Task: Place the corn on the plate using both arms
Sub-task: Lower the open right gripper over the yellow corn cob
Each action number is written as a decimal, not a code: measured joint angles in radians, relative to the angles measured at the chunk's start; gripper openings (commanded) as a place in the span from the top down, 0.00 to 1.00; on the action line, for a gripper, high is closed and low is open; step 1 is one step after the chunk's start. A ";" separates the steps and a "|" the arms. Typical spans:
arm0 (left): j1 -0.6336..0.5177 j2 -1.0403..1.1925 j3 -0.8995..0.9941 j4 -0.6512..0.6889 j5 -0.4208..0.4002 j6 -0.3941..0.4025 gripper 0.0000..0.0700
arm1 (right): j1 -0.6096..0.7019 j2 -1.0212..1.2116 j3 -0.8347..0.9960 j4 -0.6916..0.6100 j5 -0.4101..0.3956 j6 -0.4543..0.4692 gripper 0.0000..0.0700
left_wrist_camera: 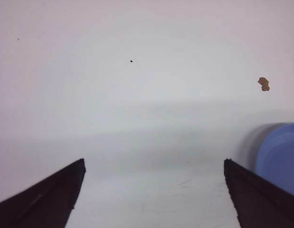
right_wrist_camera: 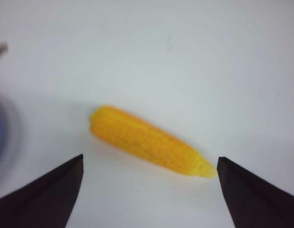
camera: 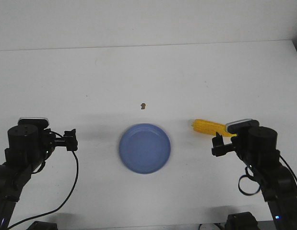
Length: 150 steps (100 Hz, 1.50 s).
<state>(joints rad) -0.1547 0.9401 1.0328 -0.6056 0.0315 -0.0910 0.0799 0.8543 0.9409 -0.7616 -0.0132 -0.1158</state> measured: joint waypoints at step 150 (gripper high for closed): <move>-0.001 0.000 0.000 -0.002 0.076 -0.031 0.16 | 0.087 0.686 0.216 -0.106 0.146 -0.701 0.09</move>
<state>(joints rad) -0.1555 0.9405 1.0328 -0.6079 0.1070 -0.1219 0.1665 1.5398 1.1564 -0.8677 0.1329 -0.8169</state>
